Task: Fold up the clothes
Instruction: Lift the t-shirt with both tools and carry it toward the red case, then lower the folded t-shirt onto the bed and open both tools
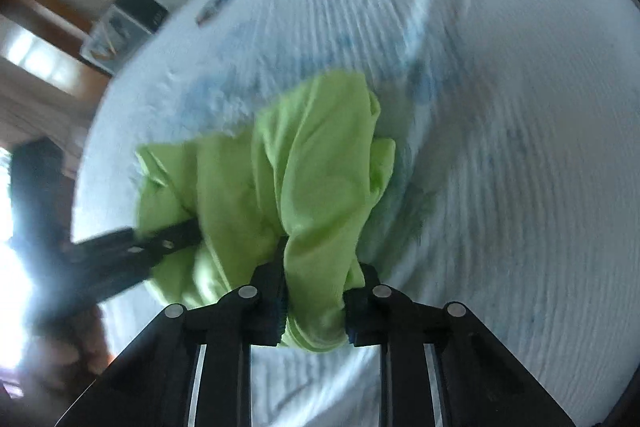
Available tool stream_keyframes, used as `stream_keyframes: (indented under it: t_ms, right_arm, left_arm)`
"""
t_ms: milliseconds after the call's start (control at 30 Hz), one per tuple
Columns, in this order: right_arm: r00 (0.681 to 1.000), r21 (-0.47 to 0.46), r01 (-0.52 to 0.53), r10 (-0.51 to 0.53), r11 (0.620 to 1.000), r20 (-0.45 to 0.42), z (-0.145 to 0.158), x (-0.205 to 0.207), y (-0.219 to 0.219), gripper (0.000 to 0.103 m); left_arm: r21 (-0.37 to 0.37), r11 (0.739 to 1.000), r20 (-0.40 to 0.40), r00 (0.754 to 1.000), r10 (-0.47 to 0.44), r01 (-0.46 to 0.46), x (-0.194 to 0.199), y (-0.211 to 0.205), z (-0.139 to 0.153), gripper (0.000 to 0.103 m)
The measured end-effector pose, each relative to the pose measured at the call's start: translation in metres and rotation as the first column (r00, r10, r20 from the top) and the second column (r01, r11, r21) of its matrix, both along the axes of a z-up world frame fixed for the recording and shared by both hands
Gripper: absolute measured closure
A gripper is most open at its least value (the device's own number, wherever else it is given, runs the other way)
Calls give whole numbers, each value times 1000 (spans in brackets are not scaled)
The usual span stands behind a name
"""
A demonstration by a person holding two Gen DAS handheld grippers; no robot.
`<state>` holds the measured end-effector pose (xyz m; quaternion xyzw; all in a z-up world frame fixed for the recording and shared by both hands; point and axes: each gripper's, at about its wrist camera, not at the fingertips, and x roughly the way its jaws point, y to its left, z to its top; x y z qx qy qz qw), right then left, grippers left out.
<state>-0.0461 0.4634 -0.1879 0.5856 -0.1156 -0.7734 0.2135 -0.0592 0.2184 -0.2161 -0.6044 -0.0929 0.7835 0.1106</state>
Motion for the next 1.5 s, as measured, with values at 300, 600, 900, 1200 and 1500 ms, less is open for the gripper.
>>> stream_keyframes:
  t_ms: [300,600,900,1200,1500]
  right_arm:
    - [967,0,57,-56,998,-250,118,18,43,83]
    - [929,-7,194,-186,981,-321,163,-7,139,83]
    - [932,-4,163,-156,987,-327,151,-103,294,83]
    - [961,-37,36,-45,999,-271,122,-238,420,83]
    - [989,-168,11,-36,986,-144,39,-336,472,80]
  left_arm:
    - [27,987,-247,958,-148,159,1,41,123,89]
    - [25,965,-320,916,-241,262,-49,170,168,89]
    - [12,973,-318,923,-215,230,-138,339,153,89]
    - [10,994,-267,959,-99,106,-241,464,130,89]
    - [-91,996,-169,985,-21,6,-320,498,60,87]
